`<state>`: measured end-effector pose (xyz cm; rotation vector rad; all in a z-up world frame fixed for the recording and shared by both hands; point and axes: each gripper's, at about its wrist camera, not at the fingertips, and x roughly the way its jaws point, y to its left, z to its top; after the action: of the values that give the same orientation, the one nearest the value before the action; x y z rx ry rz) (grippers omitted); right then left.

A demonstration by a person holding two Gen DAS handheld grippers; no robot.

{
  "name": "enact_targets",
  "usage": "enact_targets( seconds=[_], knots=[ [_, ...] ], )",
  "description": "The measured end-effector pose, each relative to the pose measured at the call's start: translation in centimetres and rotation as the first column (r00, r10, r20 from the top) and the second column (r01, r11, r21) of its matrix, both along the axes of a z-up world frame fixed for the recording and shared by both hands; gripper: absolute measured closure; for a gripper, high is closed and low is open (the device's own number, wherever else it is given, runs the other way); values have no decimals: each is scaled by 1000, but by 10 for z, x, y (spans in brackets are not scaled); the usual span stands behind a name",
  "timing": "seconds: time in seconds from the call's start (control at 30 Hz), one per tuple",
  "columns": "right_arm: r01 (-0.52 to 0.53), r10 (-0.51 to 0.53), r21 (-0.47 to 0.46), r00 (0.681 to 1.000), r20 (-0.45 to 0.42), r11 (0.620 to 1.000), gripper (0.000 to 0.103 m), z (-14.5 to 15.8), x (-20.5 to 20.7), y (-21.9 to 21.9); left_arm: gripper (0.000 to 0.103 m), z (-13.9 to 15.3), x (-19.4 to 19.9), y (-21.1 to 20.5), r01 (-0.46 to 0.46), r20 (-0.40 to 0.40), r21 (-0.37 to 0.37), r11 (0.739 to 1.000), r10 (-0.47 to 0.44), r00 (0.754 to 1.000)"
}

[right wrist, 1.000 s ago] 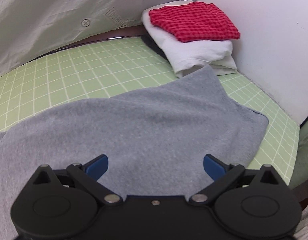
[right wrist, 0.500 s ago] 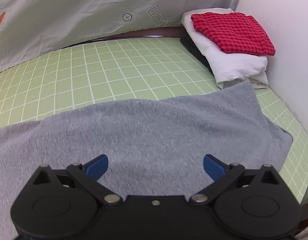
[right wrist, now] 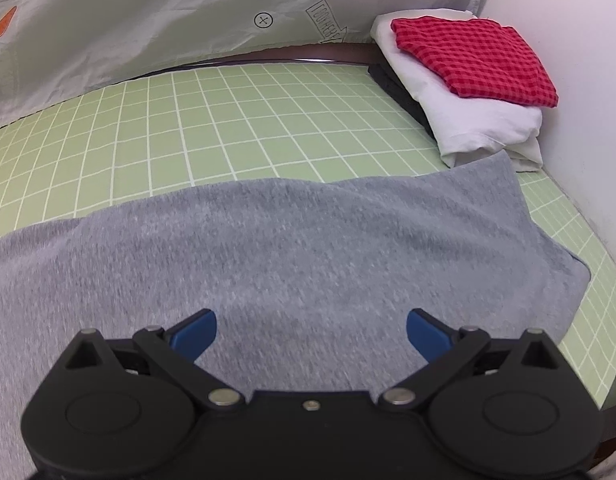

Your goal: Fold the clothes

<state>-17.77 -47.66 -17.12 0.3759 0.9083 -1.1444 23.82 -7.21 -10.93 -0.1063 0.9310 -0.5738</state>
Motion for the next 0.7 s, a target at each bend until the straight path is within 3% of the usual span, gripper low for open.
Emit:
enact_targets(
  seconds=[0.07, 0.23, 0.4, 0.57, 0.7],
  knots=[
    [-10, 10, 5, 1000, -1, 1000, 1, -3, 1, 1, 94, 12, -5, 8, 0, -1, -47, 999, 0, 1000],
    [-35, 35, 28, 999, -5, 999, 1, -15, -2, 7, 95, 52, -28, 29, 24, 32, -77, 997, -22, 999],
    [-42, 41, 39, 999, 29, 998, 1, -20, -12, 12, 95, 85, -60, 60, -20, 30, -119, 993, 24, 999],
    [-49, 47, 41, 998, 46, 998, 0, -21, -21, 13, 95, 97, -88, 80, -51, 16, -115, 992, 53, 998],
    [-62, 59, 41, 997, 54, 997, 0, -21, -25, 15, 94, 84, -94, 86, -94, -3, -72, 993, 94, 996]
  ],
)
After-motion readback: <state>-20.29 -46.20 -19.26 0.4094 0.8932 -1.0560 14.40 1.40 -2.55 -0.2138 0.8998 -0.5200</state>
